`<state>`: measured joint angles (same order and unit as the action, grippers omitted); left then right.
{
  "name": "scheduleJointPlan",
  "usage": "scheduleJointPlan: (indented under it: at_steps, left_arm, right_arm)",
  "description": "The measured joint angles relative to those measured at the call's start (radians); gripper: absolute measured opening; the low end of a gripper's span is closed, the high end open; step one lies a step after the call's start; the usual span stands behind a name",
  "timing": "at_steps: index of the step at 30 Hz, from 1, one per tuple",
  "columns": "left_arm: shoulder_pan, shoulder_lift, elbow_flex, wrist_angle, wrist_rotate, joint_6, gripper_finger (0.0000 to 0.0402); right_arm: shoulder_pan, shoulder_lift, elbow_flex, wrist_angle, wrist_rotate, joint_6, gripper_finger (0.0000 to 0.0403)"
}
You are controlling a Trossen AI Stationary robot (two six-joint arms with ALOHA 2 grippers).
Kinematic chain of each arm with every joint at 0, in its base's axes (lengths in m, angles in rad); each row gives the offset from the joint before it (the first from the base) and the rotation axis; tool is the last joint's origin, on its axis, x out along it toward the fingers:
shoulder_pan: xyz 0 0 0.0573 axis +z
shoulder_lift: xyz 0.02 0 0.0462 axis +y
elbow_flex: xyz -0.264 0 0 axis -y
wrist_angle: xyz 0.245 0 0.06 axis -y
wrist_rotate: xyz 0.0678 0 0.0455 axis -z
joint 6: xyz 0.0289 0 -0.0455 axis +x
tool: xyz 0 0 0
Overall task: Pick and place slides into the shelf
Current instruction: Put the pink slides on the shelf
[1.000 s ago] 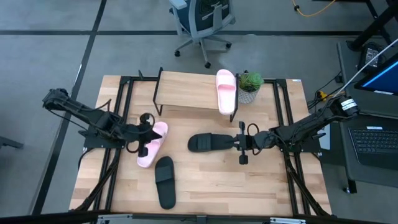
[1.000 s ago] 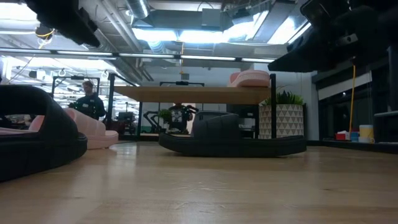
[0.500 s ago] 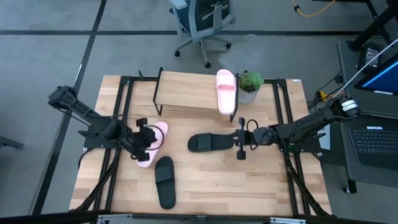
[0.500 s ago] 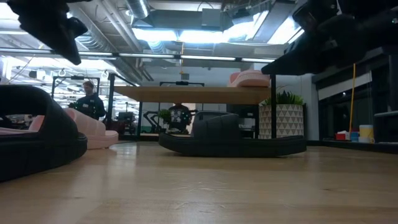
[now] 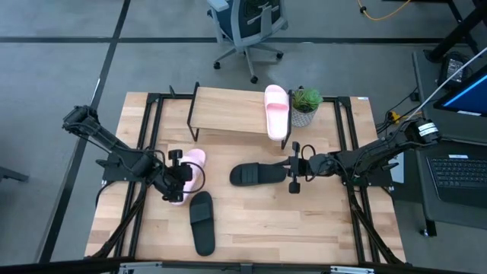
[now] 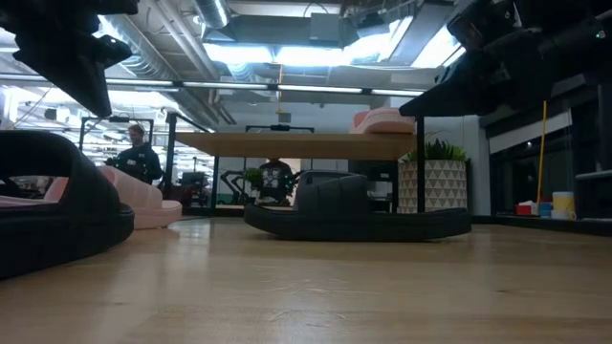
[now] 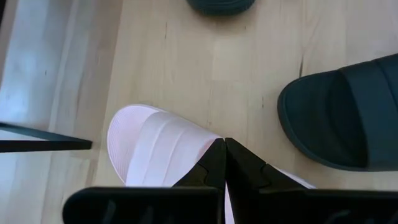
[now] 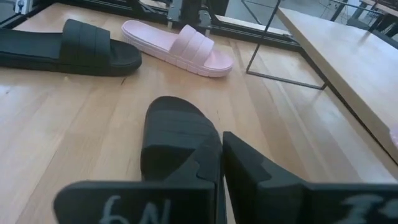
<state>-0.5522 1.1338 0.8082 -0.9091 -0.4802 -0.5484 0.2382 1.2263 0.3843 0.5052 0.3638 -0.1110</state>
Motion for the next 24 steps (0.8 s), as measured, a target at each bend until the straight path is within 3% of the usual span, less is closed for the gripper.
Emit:
scheduleJointPlan:
  at_steps: [9, 15, 24]
  left_arm:
    - [0.000, 0.000, 0.000, 0.000, -0.096, -0.045, 0.0000]
    - [0.000, 0.000, 0.000, -0.027, -0.099, -0.046, 0.0002]
    - [0.000, 0.000, 0.000, -0.044, -0.106, -0.046, 0.0088]
  right_arm:
    - [0.000, 0.000, 0.000, 0.001, 0.000, 0.003, 0.0005]
    - [0.000, 0.000, 0.000, 0.002, 0.000, 0.037, 0.0011]
    - [0.000, 0.000, 0.000, 0.005, -0.001, 0.076, 0.0020]
